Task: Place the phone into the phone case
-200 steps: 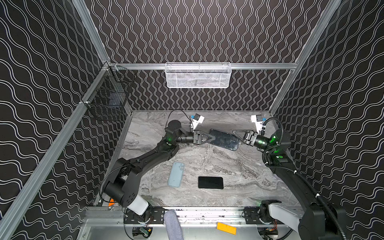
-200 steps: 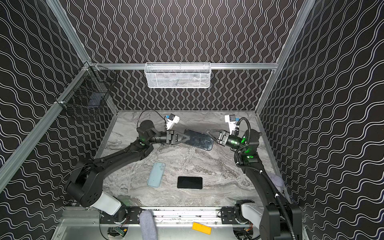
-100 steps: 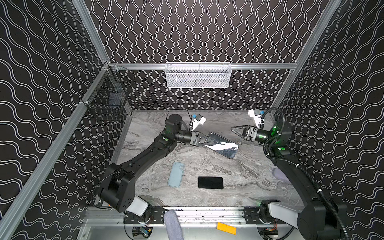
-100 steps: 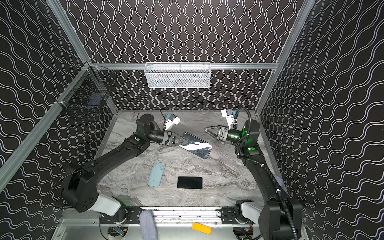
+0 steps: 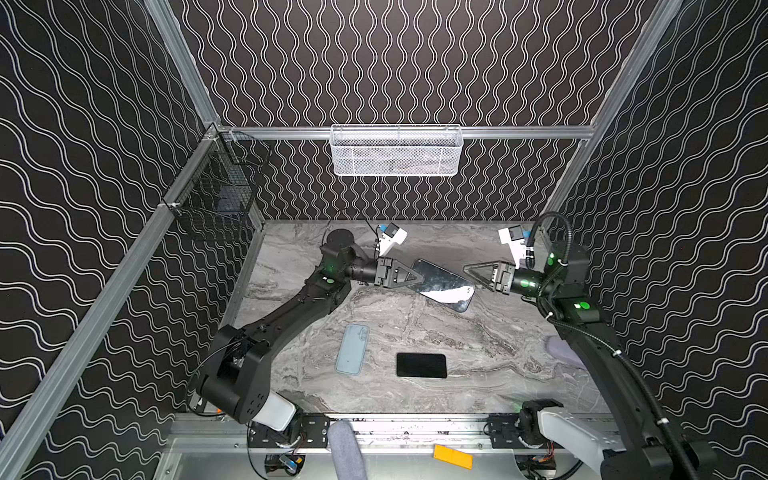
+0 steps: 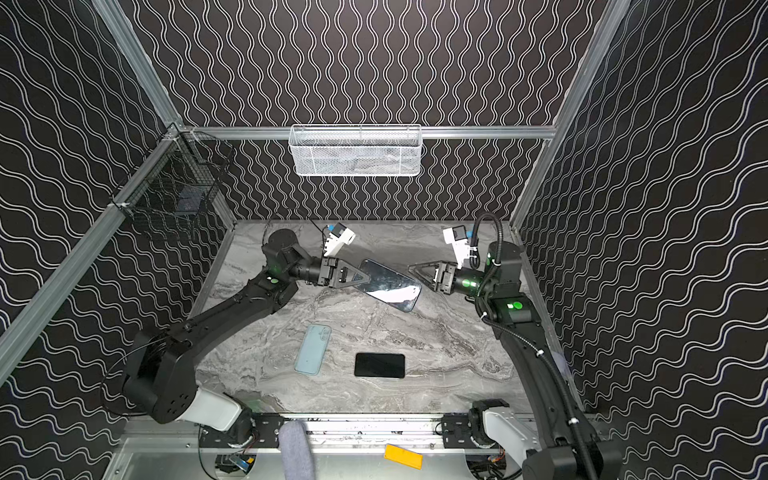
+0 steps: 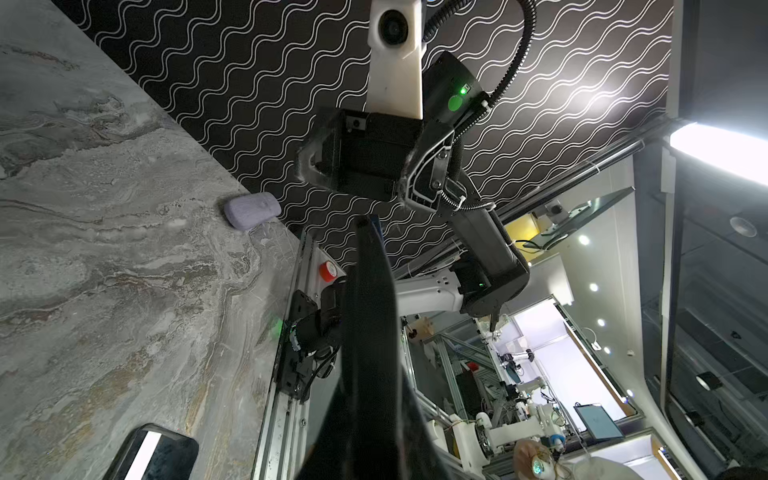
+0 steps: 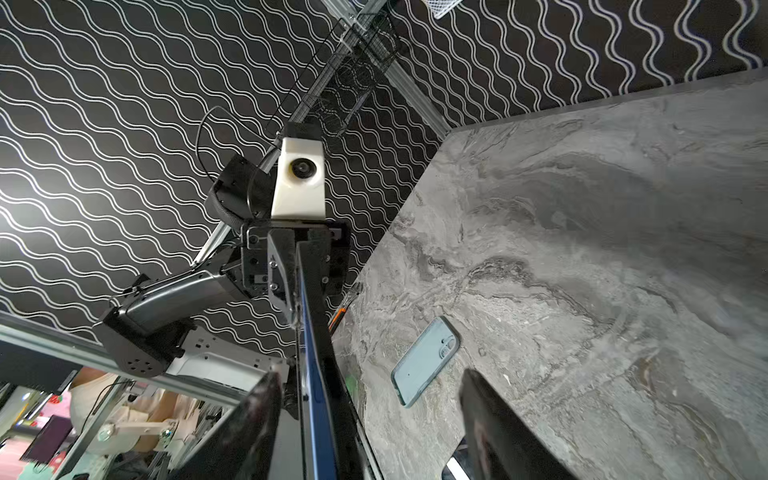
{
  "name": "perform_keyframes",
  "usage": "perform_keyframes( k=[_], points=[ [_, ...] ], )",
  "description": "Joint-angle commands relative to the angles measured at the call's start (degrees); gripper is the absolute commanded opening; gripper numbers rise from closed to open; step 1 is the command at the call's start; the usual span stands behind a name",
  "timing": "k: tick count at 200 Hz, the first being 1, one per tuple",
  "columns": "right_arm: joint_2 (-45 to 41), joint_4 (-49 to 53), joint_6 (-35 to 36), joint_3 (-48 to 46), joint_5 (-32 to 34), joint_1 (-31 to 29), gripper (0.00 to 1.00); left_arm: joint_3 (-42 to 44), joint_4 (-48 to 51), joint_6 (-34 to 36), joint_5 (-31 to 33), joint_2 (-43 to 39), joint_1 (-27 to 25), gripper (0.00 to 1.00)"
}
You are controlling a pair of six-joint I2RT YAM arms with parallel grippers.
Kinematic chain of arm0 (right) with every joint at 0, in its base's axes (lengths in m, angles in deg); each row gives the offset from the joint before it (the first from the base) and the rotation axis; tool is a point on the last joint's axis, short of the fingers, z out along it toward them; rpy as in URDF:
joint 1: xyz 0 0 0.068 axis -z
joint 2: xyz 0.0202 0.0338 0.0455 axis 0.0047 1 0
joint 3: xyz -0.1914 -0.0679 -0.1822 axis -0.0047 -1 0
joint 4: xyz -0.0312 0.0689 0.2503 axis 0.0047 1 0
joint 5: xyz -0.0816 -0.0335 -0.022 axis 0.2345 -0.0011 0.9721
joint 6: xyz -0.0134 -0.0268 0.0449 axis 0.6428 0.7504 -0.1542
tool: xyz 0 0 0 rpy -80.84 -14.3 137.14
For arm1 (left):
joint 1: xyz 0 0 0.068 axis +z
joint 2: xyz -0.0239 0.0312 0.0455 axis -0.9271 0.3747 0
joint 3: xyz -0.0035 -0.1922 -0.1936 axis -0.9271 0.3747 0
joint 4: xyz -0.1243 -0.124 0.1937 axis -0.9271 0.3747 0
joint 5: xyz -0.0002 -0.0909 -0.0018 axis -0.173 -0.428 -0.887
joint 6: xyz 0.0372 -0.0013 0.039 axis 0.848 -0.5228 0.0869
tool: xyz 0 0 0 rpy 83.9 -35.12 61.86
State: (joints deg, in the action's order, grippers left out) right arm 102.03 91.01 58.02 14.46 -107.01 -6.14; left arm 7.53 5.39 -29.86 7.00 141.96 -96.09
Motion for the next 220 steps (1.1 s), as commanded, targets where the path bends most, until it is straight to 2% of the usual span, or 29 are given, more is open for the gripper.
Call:
perform_keyframes(
  k=[1, 43, 101, 138, 177, 202, 220],
  points=[
    [-1.14, -1.22, -3.23, -3.19, -3.32, 0.07, 0.7, -0.84, 2.36, 3.67, 0.53, -0.34, 0.12, 0.0],
    [-2.1, -4.97, -5.87, -6.07, -8.95, 0.07, 0.65, -1.43, 3.39, 3.7, 1.54, -0.32, 0.19, 0.0],
    [-4.02, -10.3, -10.36, -7.96, -9.9, 0.07, 0.39, -2.42, 4.24, 3.97, 2.33, 1.08, 0.17, 0.0],
    [-4.6, -13.92, -12.32, -8.48, -7.67, 0.08, 0.36, -2.44, 5.6, 4.86, 2.25, 0.87, 0.22, 0.0],
    [-2.93, -28.49, -21.85, -11.2, -8.81, 0.08, 0.38, -2.25, 7.15, 5.81, 2.38, 0.21, 0.16, 0.0],
    [-2.21, -31.3, -23.59, -11.37, -9.35, 0.11, 0.32, -2.28, 7.52, 6.18, 2.38, 0.37, 0.15, 0.0],
    [-2.46, -30.29, -22.91, -11.24, -8.96, 0.07, 0.23, -2.03, 6.36, 5.21, 2.47, 0.68, 0.15, 0.0]
  ],
)
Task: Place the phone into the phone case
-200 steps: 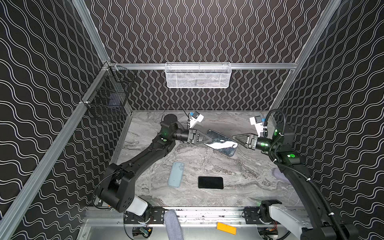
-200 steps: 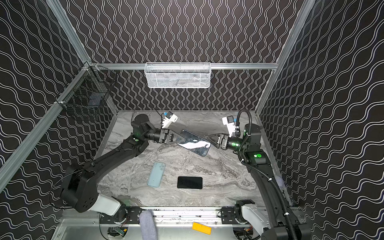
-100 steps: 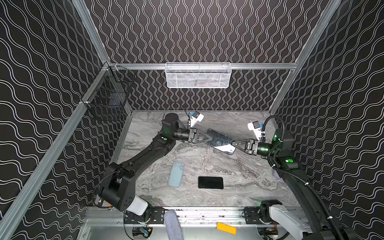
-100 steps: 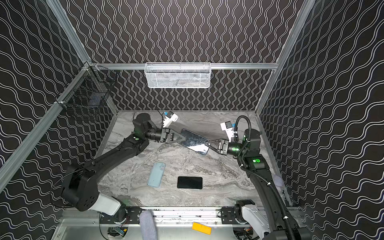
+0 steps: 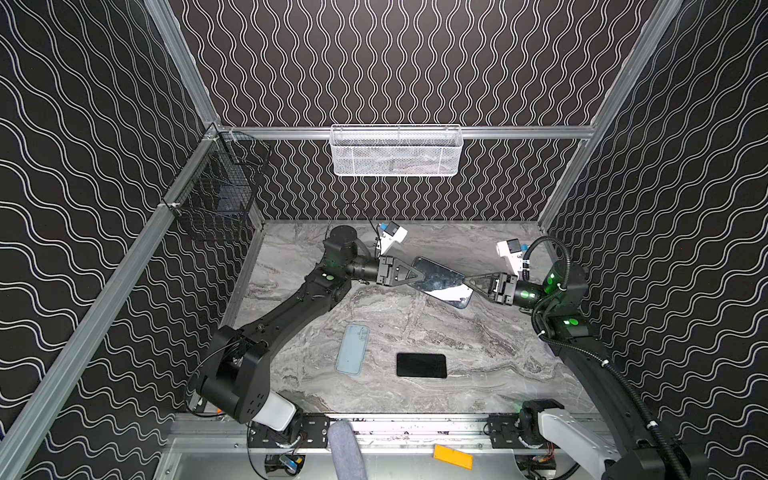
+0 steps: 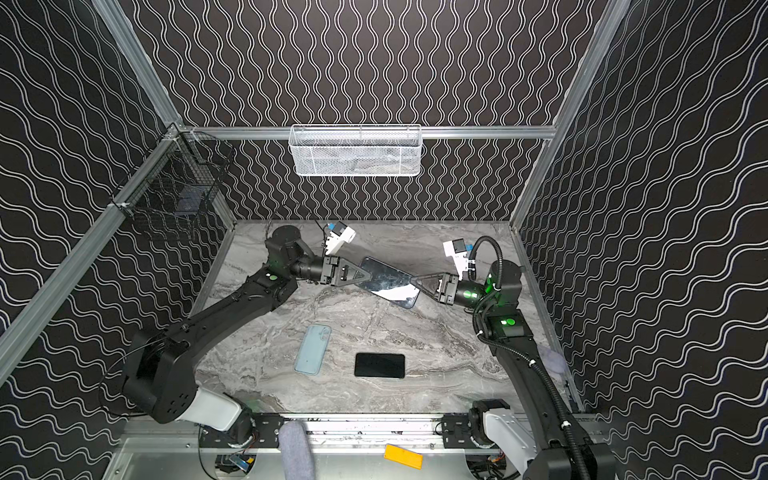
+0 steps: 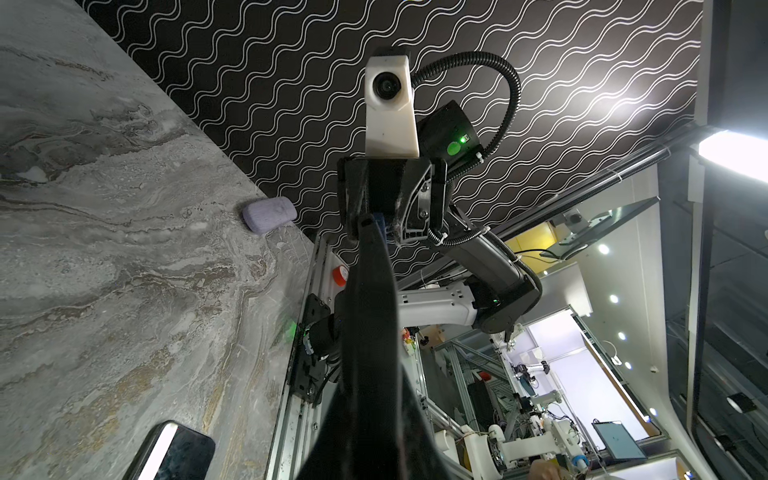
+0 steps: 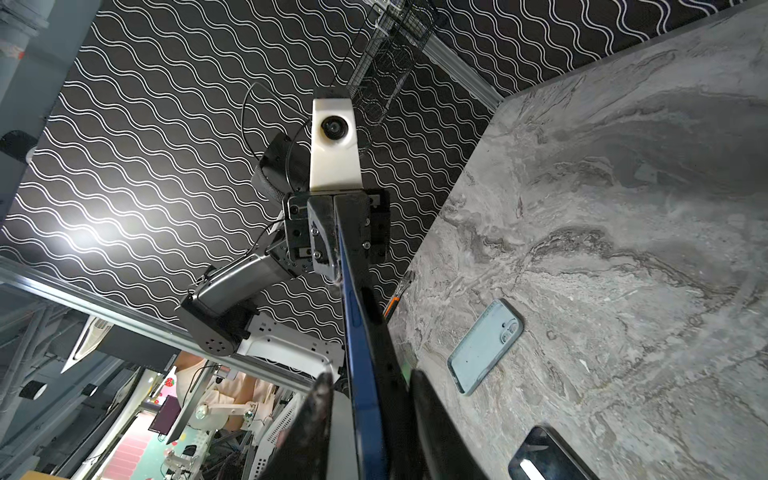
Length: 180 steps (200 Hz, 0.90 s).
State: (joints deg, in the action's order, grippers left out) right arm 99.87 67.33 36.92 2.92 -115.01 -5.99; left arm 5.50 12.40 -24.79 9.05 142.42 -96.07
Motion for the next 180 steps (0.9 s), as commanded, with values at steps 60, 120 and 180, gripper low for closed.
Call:
perform_keyframes(
  k=[60, 120, 180],
  points=[
    [-0.33, -2.53, 1.06, 0.75, 0.59, -0.09, 0.0, 0.14, -3.08, -1.68, 0.23, 1.0, 0.04, 0.0],
    [-0.54, 7.27, 8.32, 3.47, 3.51, -0.09, 0.06, -0.91, 0.04, 0.32, 0.59, 1.13, 0.06, 0.0],
    [2.41, 0.96, 5.49, 4.61, -2.76, -0.04, 0.48, -2.04, 1.35, 1.13, -0.56, 0.63, 0.04, 0.0]
  ],
)
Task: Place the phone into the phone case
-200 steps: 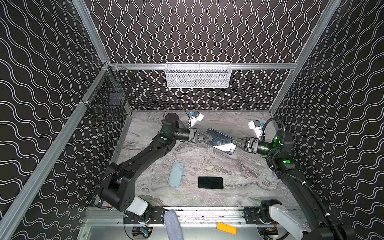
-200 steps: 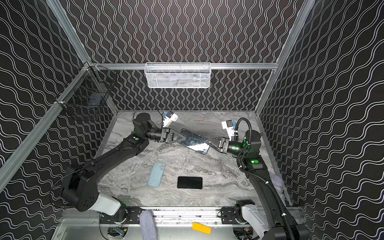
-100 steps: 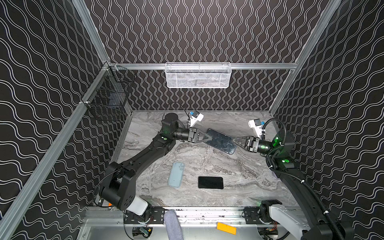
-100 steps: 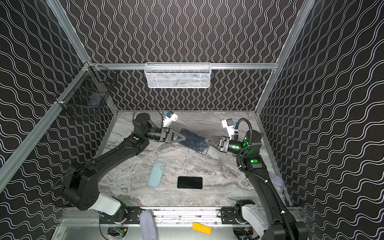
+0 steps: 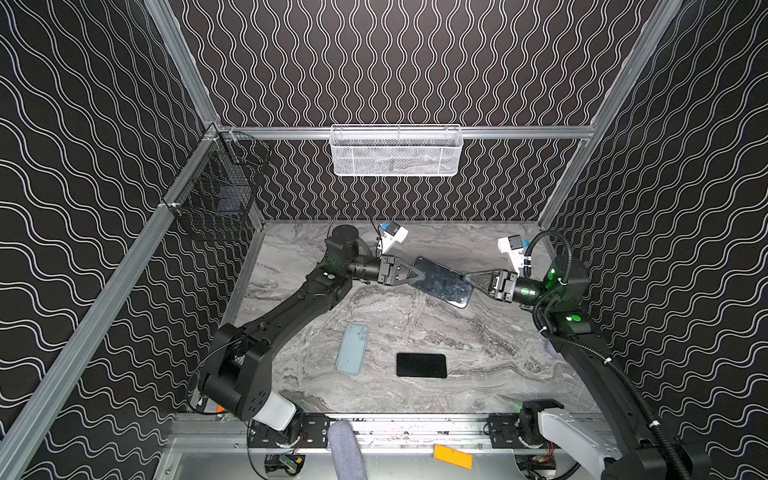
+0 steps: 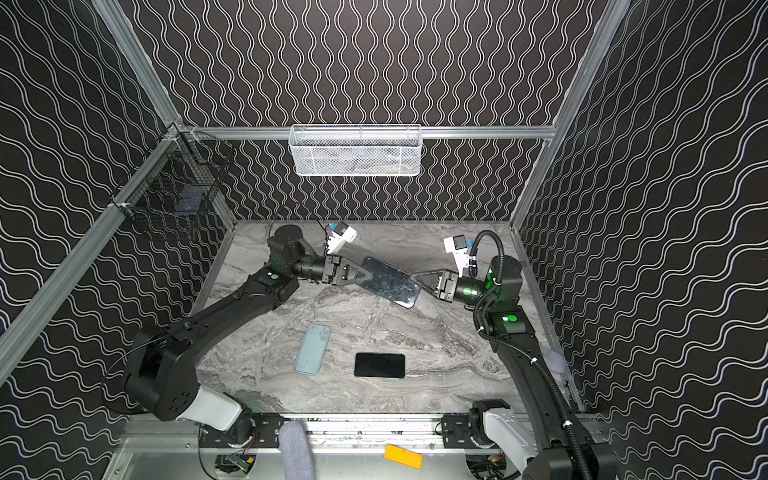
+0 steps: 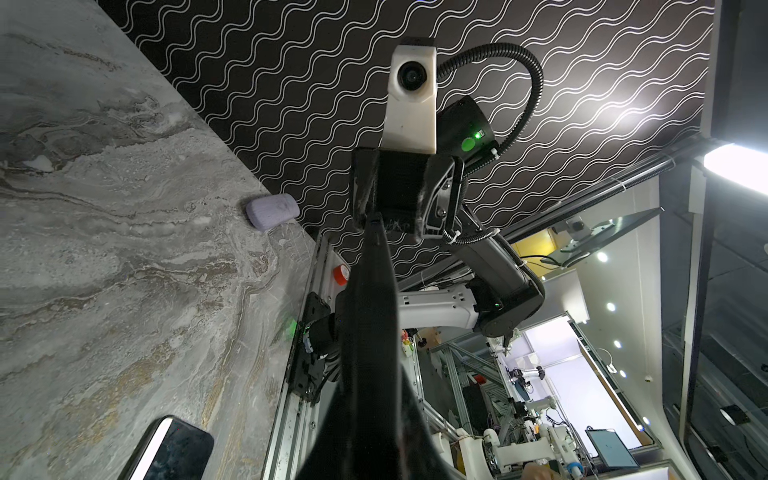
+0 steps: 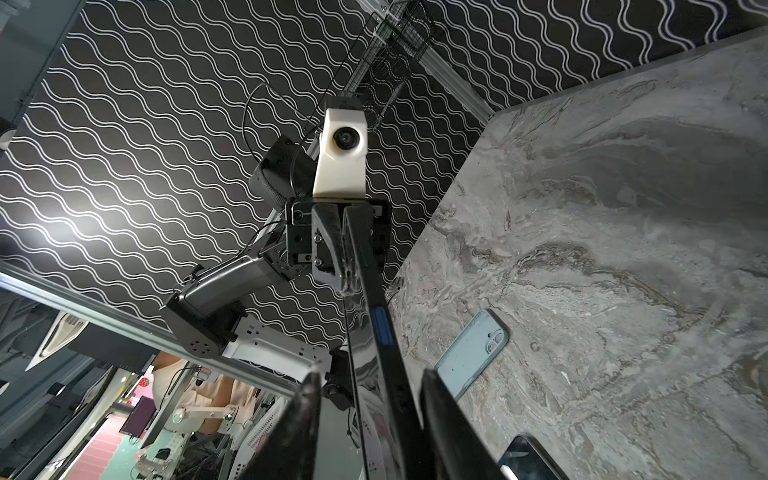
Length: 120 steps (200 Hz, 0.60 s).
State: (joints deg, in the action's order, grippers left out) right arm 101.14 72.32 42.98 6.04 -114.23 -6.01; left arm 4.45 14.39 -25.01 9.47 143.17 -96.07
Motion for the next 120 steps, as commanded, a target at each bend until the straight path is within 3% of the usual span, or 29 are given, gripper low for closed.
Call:
perform_keyframes(
  k=[1, 47, 76, 94, 120],
  points=[
    [1.27, -4.13, -0.65, 1.56, -3.73, -0.04, 0.48, -0.96, -0.64, 1.3, -1.06, -0.12, 0.04, 0.0],
    [6.01, -10.79, -4.21, 3.14, -6.98, -1.85, 0.49, -0.6, -6.2, -2.58, -1.9, 0.64, -0.3, 0.0],
    [10.07, -8.64, -1.51, 6.64, -7.61, -5.97, 0.49, -1.0, -5.94, -2.68, -2.38, 1.02, -0.9, 0.0],
    [11.64, -4.91, 1.65, 9.06, -6.67, -7.72, 0.44, -1.98, -0.39, 1.64, -1.99, 0.59, -1.21, 0.0],
    [13.01, -6.81, 0.29, 9.71, -6.97, -8.61, 0.31, -2.32, 1.72, 3.17, -2.08, 0.15, -1.2, 0.0]
  ],
)
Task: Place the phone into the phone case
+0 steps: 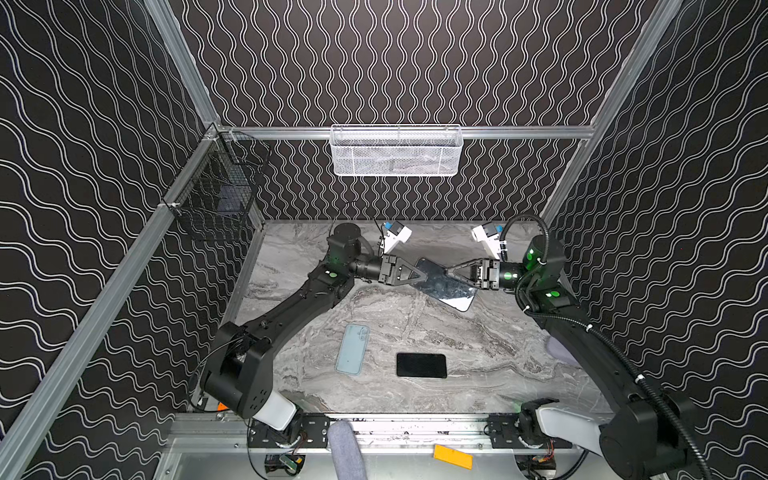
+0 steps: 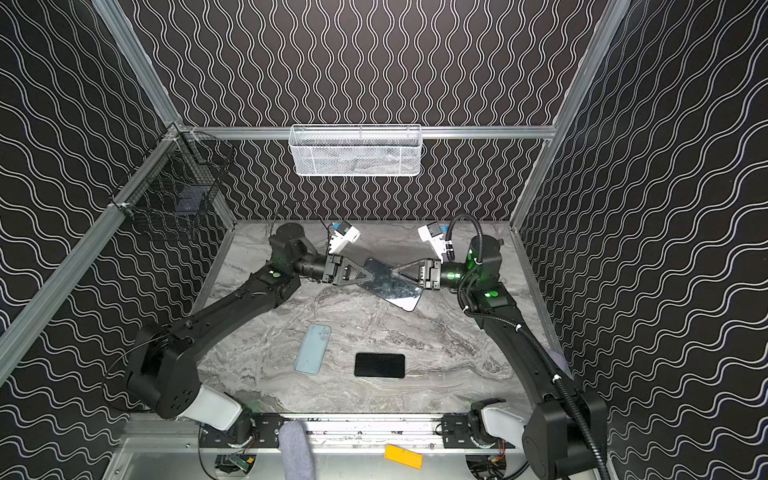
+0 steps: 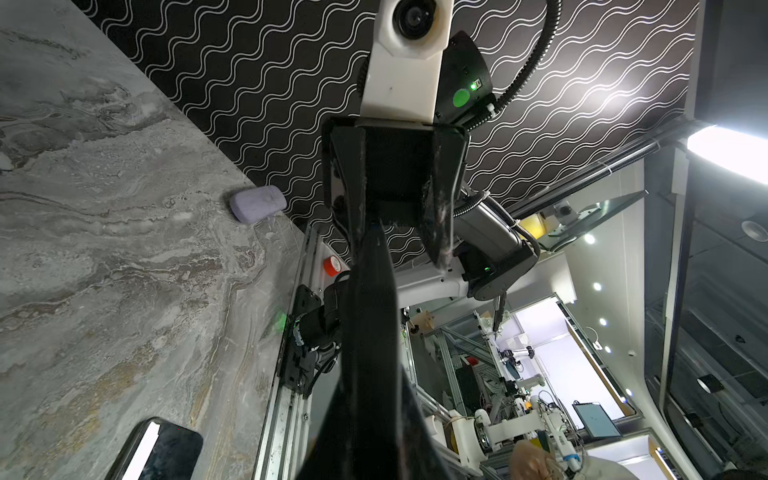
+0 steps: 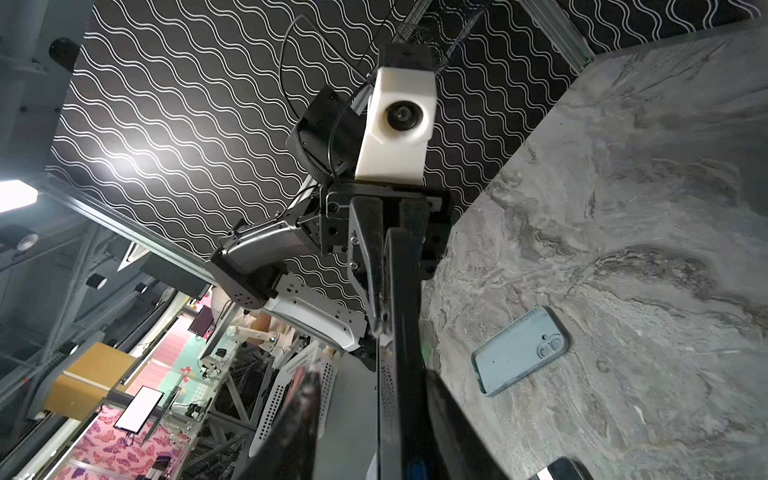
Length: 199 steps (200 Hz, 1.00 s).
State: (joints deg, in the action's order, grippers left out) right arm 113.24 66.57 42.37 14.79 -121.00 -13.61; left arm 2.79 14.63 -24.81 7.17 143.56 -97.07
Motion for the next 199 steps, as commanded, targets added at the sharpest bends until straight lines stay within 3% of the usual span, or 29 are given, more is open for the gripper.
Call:
perform_keyframes(
  k=[1, 50, 105, 116, 131, 155, 170, 199],
  points=[
    [0.89, -1.1, 0.87, 0.97, -0.2, -1.03, 0.31, -0.66, 1.45, 2.93, 0.15, -0.25, -0.23, 0.0],
    [0.81, 2.39, 3.18, 0.61, -0.41, -1.79, 0.15, -1.04, 1.58, 3.1, 0.05, -0.18, -0.23, 0.0],
    [-0.08, 2.32, 3.04, -0.12, 1.04, -1.78, 0.01, -0.93, -5.78, -3.09, 0.51, 1.68, -0.22, 0.0],
    [-0.3, 1.23, 1.9, -0.16, 1.87, -1.62, 0.0, -1.15, -4.63, -2.51, 1.21, 1.61, -0.19, 0.15],
    [-0.84, 0.21, 0.51, -0.25, 3.56, -1.18, 0.0, -2.48, 2.41, 2.4, 3.12, 0.95, 0.12, 0.44],
    [-2.3, 2.42, -0.28, -0.38, 8.81, -0.15, 0.0, -5.69, 20.37, 15.64, 11.37, -1.62, 1.16, 0.71],
    [-3.02, 8.73, 2.17, 0.46, 13.12, -0.02, 0.0, -6.65, 28.11, 20.64, 19.2, -3.71, 2.31, 0.82],
    [-4.26, 19.06, 6.17, 0.42, 23.68, -0.02, 0.0, -3.18, 30.87, 21.92, 34.12, -9.44, 4.62, 0.85]
  ],
)
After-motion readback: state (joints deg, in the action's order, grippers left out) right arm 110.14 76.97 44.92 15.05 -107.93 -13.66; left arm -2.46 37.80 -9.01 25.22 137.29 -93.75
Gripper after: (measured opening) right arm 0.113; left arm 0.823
